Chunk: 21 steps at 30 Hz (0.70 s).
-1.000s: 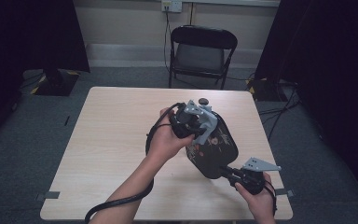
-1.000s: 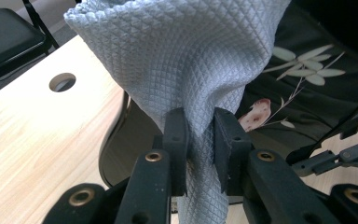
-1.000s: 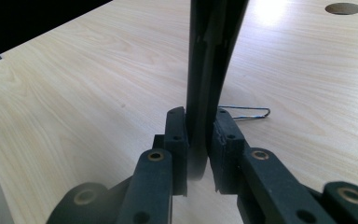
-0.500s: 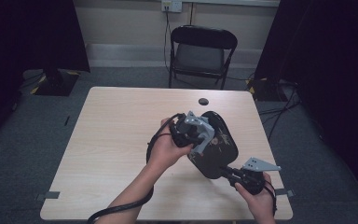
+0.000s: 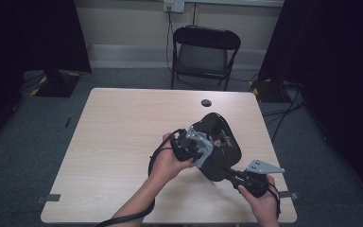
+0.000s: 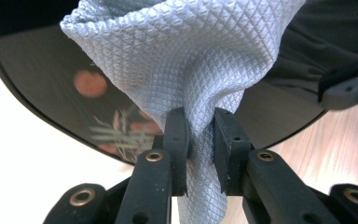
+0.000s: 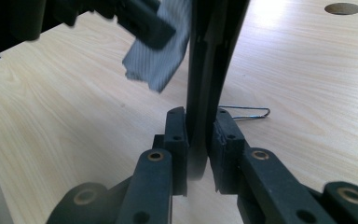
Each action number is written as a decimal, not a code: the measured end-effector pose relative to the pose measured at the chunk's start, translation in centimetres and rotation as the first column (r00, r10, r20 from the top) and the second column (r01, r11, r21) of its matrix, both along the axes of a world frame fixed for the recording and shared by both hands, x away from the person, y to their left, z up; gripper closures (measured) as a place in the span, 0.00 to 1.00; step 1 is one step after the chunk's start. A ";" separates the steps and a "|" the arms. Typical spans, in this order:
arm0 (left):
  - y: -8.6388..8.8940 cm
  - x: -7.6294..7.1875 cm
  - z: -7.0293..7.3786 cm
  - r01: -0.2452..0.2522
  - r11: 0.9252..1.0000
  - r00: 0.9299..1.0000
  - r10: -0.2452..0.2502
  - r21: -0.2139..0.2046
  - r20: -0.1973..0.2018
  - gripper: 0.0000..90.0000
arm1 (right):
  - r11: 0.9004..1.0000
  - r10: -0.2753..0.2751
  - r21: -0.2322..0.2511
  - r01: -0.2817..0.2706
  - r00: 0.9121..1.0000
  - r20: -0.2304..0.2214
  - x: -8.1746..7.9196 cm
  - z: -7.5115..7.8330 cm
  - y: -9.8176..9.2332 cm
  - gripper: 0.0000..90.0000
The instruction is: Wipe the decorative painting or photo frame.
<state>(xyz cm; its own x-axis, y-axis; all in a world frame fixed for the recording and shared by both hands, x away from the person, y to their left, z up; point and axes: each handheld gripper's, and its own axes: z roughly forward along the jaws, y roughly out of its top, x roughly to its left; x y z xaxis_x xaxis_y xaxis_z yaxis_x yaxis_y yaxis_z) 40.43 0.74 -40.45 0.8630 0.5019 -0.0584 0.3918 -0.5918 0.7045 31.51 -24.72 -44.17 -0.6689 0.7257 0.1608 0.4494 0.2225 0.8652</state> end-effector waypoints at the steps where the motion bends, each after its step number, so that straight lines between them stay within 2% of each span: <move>1: 0.0 -0.1 -0.3 -0.003 1.000 1.000 0.003 0.003 -0.008 0.85 | 1.000 0.000 -0.001 0.000 1.000 0.000 0.0 0.0 0.0 0.88; 9: -0.3 -0.6 -2.9 -0.015 1.000 0.999 0.015 0.004 -0.042 0.86 | 1.000 0.000 -0.003 0.000 1.000 0.000 0.0 0.0 0.0 0.88; 12: -0.3 -0.8 -3.4 -0.009 1.000 0.999 0.010 0.020 -0.049 0.86 | 1.000 0.000 -0.002 0.000 1.000 0.000 0.0 0.0 0.0 0.88; 16: -0.5 -1.2 -4.9 -0.005 0.999 0.997 0.008 0.041 -0.077 0.86 | 1.000 0.001 -0.003 -0.001 1.000 0.002 0.0 0.0 0.0 0.88; 17: -0.5 -1.2 -5.3 -0.002 0.999 0.996 0.005 0.042 -0.084 0.86 | 1.000 0.001 -0.003 -0.001 1.000 0.002 0.0 0.0 0.0 0.88; 18: -0.5 -1.3 -5.7 -0.010 1.000 0.996 0.012 0.022 -0.087 0.86 | 1.000 0.000 -0.002 0.000 1.000 0.001 0.0 0.0 0.0 0.88; 21: -0.4 -1.3 -5.6 -0.006 1.000 0.996 0.009 0.030 -0.088 0.86 | 1.000 -0.001 -0.003 0.001 1.000 0.000 0.0 0.0 0.0 0.88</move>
<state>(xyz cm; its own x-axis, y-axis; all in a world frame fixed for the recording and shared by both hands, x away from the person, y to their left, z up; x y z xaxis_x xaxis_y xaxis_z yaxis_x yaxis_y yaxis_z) 39.12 0.29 -46.08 0.8514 0.5109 -0.1186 0.4558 -0.6091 0.6491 31.50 -24.69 -44.14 -0.6684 0.7266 0.1591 0.4497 0.2244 0.8645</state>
